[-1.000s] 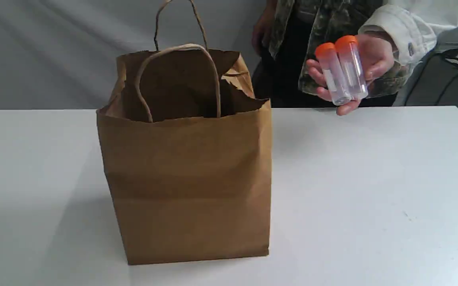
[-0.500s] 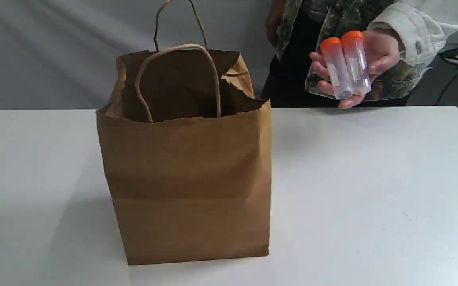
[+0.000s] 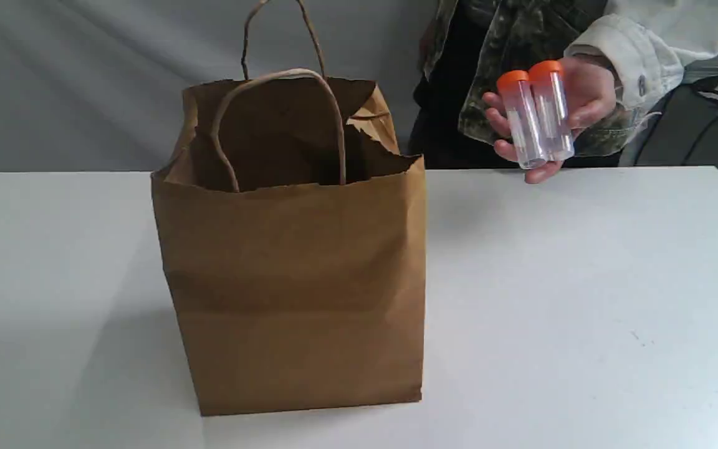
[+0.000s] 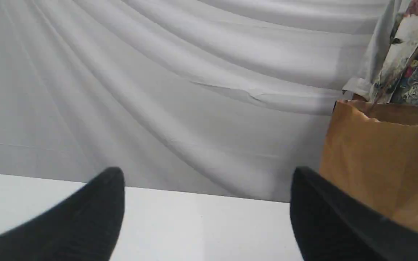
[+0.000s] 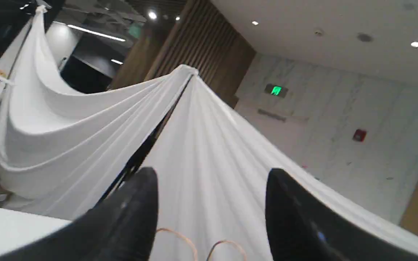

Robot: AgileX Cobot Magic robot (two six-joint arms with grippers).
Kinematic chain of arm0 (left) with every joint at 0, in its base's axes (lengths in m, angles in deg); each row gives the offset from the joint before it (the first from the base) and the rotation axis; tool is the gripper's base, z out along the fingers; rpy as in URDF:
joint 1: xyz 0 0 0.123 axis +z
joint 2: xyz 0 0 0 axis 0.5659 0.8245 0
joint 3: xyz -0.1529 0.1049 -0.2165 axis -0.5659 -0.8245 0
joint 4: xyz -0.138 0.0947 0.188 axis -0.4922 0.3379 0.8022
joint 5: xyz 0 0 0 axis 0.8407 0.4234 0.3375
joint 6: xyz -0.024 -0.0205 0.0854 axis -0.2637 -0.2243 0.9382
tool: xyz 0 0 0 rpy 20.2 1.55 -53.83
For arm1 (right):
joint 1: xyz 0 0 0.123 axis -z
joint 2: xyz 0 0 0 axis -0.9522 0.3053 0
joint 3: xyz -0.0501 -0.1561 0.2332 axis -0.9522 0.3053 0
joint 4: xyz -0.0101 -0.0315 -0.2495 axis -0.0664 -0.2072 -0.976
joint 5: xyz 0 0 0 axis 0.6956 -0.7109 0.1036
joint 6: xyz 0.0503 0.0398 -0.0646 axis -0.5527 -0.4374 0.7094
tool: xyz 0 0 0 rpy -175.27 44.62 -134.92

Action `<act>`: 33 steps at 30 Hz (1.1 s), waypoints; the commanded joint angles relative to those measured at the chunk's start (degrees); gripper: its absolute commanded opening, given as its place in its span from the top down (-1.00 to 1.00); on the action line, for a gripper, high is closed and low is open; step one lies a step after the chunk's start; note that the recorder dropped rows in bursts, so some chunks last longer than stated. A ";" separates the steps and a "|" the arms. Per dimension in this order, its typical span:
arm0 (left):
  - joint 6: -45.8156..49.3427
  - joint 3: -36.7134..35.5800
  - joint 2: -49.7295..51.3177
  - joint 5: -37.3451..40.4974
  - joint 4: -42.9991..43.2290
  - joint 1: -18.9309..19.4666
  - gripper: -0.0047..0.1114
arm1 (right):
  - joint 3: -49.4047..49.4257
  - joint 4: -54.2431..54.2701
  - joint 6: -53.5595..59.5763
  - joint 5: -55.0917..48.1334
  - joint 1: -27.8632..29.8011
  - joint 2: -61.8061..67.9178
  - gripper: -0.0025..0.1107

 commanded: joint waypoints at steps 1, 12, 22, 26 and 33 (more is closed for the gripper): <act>-1.88 -0.25 -0.28 -0.89 -0.11 0.10 -0.22 | 0.30 23.53 12.37 -3.52 -0.22 0.32 0.15; -16.45 -0.25 -0.28 -25.71 -0.11 0.10 -0.22 | -11.66 46.31 46.72 4.67 -0.22 9.61 0.15; -22.78 -0.25 -0.28 -28.11 -0.11 0.10 -0.22 | -34.99 65.79 72.44 8.07 -0.22 30.25 0.15; -22.78 -0.25 -0.28 -23.46 -0.11 0.10 -0.22 | -44.40 65.52 71.01 6.66 -0.22 38.90 0.15; -32.35 -0.25 -0.28 -16.79 -0.11 0.10 -0.22 | -58.37 65.23 62.30 -6.86 -0.22 50.55 0.15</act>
